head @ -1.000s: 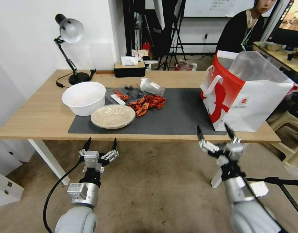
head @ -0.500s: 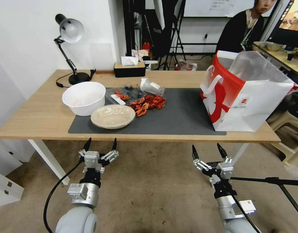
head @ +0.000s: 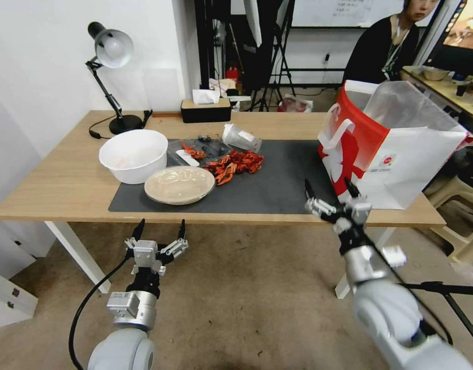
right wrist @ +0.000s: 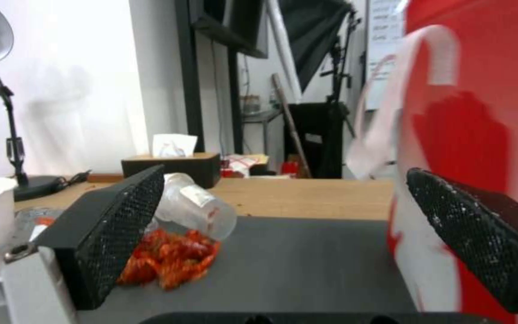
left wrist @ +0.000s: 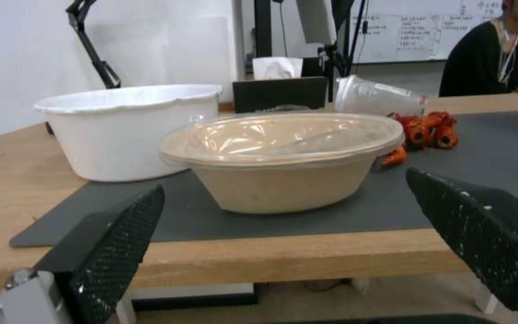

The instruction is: Pick up the trash from the table and place it into the takeout bag.

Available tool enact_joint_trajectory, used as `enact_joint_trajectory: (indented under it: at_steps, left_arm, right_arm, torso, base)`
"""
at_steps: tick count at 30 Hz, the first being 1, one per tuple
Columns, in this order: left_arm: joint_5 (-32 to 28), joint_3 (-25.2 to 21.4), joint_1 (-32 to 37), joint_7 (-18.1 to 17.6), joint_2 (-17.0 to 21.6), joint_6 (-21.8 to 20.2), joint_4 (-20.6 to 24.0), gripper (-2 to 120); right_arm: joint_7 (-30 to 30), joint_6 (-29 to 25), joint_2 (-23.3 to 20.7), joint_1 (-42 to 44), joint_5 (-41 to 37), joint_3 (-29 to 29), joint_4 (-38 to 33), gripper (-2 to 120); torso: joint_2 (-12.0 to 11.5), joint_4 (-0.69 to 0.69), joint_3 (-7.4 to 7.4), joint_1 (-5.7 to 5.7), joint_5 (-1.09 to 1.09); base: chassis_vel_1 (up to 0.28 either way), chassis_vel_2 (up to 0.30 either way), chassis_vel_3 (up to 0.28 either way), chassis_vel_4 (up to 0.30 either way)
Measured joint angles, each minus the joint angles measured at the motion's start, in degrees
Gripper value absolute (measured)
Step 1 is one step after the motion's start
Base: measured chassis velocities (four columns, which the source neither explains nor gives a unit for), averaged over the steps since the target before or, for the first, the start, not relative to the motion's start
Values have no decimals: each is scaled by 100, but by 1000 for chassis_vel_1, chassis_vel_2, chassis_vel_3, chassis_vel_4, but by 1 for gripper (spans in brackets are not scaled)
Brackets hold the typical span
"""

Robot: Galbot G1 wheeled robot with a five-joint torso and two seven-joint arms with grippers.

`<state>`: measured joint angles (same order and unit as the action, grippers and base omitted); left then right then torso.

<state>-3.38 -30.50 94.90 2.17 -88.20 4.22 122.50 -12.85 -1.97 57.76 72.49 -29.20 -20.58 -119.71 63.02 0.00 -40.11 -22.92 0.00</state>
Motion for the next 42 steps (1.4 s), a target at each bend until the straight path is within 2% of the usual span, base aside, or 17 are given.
enact_joint_trajectory:
  at_steps: [2,5,6,9,10,13,14,18,19,21,25,27,29,34,36,42]
  left_arm:
    - [3,-1,-1,1,-2,-2,0,100]
    - [26,-2,-2,2,-26,-13,-1,100]
    - [26,-2,-2,2,-26,-13,-1,100]
    - [36,-2,-11,4,-44,-20,-11,100]
    - [36,-2,-11,4,-44,-20,-11,100]
    - [38,-5,-16,4,-49,-23,-27,100]
    - [38,-5,-16,4,-49,-23,-27,100]
    - [37,-19,-18,5,-39,-22,-42,100]
    - [37,-19,-18,5,-39,-22,-42,100]
    - [24,-39,-16,4,-20,-20,-42,100]
    - [-11,-68,-17,-1,17,-16,-43,100]
    - [-13,-71,-16,-1,19,-16,-43,100]
    - [-52,-96,-19,-6,42,-9,-50,100]
    - [-73,-100,-33,-9,52,0,-69,100]
    - [-86,-99,-55,-11,51,4,-75,100]
    - [-105,-107,-59,-15,50,13,-73,100]
  right_arm:
    - [10,133,-109,-276,-190,82,104,100]
    - [30,485,-478,-1427,-831,591,593,100]
    - [30,485,-478,-1427,-831,591,593,100]
    - [-29,729,-602,-2344,-1230,1122,994,100]
    - [-29,729,-602,-2344,-1230,1122,994,100]
    - [-113,933,-570,-3211,-1433,1651,1438,100]
    - [-113,933,-570,-3211,-1433,1651,1438,100]
    - [-228,1160,-299,-4329,-1724,2569,2231,100]
    - [-228,1160,-299,-4329,-1724,2569,2231,100]
    - [-288,1299,-110,-4797,-1873,2933,2603,100]
    - [-350,1460,208,-5346,-1951,3299,3107,100]
    - [-355,1475,232,-5391,-1952,3324,3155,100]
    - [-382,1695,456,-5791,-1952,3555,3601,100]
    - [-294,2051,602,-6178,-2002,3814,4044,100]
    - [13,2435,727,-6487,-2194,4044,4466,100]
    - [654,2655,967,-6854,-2163,4307,5219,100]
  torso:
    - [0,-1,0,0,0]
    - [-1,0,0,0,0]
    - [-1,0,0,0,0]
    - [0,-1,0,0,-1]
    - [0,-1,0,0,-1]
    - [0,0,-1,0,-2]
    - [0,0,-1,0,-2]
    - [-1,0,-1,-1,-2]
    - [-1,0,-1,-1,-2]
    - [-1,1,-1,0,-1]
    - [-1,0,0,-1,1]
    - [-1,1,0,-1,1]
    - [-1,0,0,0,-1]
    - [0,-1,0,0,-1]
    - [0,-1,0,0,-1]
    - [0,0,0,0,-1]
  base:
    - [0,0,0,0]
    - [0,0,0,0]
    - [0,0,0,0]
    - [0,0,0,0]
    - [0,0,0,0]
    - [0,0,0,0]
    - [0,0,0,0]
    - [0,0,0,0]
    - [0,0,0,0]
    - [0,0,0,0]
    - [0,0,0,0]
    - [0,0,0,0]
    - [0,0,0,0]
    - [0,0,0,0]
    - [0,0,0,0]
    - [0,0,0,0]
